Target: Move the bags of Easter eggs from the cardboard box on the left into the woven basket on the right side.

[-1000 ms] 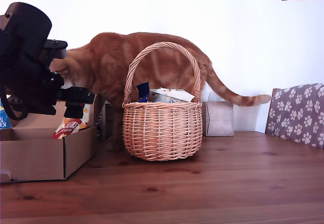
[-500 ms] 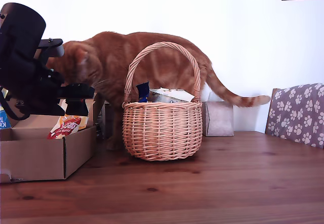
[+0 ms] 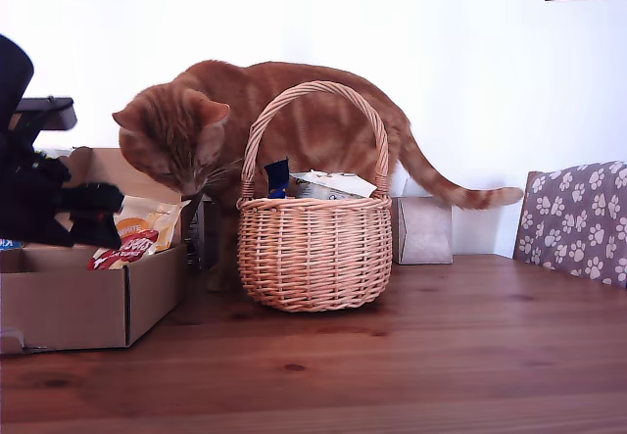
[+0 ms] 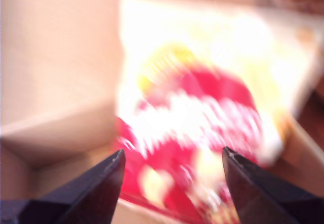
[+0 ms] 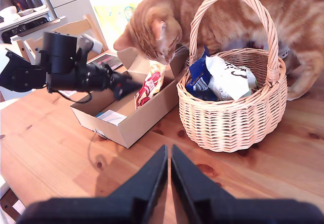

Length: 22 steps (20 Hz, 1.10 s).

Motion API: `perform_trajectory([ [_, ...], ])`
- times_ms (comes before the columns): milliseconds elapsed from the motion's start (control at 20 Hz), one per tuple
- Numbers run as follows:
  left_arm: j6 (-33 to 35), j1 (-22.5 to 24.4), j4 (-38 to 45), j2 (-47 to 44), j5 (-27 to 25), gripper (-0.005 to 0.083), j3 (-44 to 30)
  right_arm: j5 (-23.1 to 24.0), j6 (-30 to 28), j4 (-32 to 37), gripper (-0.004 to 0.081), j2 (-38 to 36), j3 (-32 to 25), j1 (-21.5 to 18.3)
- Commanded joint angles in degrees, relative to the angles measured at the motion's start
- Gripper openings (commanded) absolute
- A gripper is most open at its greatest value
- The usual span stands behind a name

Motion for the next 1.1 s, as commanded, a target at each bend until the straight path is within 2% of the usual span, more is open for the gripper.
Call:
perform_trajectory([
  [0,4.61,0.42,-1.64,1.66,3.8,0.0556,-0.68,-0.31,-0.09,0.46,-0.0012,0.17,-0.2,0.26],
  [150,5.42,1.68,-3.96,1.66,7.69,0.0564,-0.66,-0.31,-0.09,0.55,-0.0012,0.17,-0.2,0.26],
  [200,5.62,1.79,-4.85,1.66,9.29,0.0594,-0.66,-0.31,-0.09,0.55,-0.0012,0.17,-0.2,0.26],
  [450,12.85,1.62,-5.49,1.66,11.89,0.0605,-0.66,-0.31,-0.09,0.55,-0.0012,0.17,-0.2,0.26],
  [650,13.07,1.57,-2.01,3.74,10.62,0.0608,-0.63,-0.31,-0.09,0.96,-0.0012,0.17,-0.2,0.26],
  [850,12.92,1.22,0.79,6.73,8.33,0.0705,0.74,-0.28,-0.09,0.9,-0.0012,0.17,-0.2,0.26],
  [1050,12.9,0.55,0.68,9.7,6.82,0.0718,4.35,-0.28,-0.09,0.9,-0.0012,0.17,-0.2,0.26],
])
